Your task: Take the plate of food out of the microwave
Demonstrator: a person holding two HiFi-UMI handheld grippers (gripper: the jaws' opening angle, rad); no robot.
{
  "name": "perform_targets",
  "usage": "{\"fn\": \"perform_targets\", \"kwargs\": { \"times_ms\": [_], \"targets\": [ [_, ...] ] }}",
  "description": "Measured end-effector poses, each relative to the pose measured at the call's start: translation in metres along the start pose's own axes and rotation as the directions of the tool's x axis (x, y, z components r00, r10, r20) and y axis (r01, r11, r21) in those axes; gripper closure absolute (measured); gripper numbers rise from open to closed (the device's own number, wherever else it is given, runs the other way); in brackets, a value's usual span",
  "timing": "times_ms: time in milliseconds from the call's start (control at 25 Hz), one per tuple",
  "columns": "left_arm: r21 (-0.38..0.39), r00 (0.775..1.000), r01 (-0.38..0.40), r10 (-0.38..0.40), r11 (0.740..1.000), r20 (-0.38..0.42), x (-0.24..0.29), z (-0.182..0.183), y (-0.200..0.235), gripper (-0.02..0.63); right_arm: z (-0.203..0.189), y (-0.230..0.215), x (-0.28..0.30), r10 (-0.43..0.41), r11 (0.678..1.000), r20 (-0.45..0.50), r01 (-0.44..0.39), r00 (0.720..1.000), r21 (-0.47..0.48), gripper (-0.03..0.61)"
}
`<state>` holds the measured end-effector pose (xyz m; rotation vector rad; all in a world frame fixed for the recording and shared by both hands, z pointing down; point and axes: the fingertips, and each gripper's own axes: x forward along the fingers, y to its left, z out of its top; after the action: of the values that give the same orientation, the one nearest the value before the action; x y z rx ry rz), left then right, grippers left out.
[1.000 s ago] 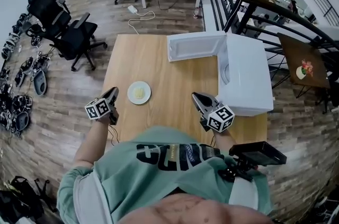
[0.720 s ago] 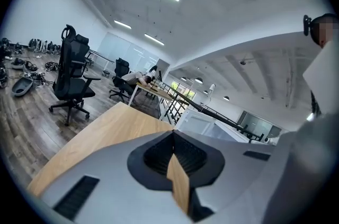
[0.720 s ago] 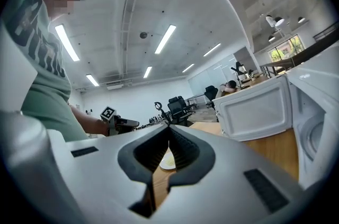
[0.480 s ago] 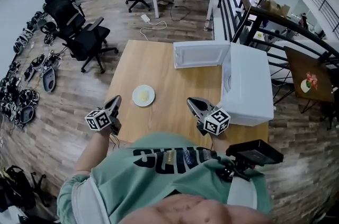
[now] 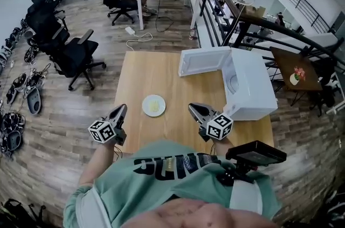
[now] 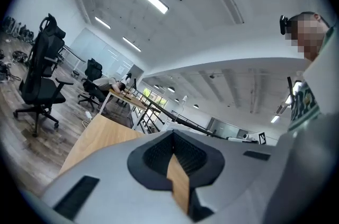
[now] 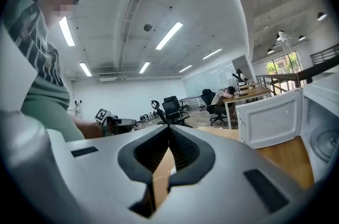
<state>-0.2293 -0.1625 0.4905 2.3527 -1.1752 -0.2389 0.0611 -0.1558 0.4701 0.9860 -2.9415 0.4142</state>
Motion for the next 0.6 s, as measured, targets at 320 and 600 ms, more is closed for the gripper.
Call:
{"fn": "perform_targets", "kwargs": {
  "times_ms": [320, 600],
  "targets": [
    [0.027, 0.993, 0.115, -0.114, 0.993, -0.035, -0.011, 0.012, -0.001, 0.609, 0.000, 0.035, 0.007, -0.030, 1.000, 0.000, 0.030, 1.000, -0.003, 0.572],
    [0.036, 0.992, 0.122, -0.122, 0.992, 0.016, 0.008, 0.002, -0.055, 0.609, 0.022, -0.003, -0.041, -0.051, 0.998, 0.015, 0.051, 0.999, -0.032, 0.572]
  ]
}}
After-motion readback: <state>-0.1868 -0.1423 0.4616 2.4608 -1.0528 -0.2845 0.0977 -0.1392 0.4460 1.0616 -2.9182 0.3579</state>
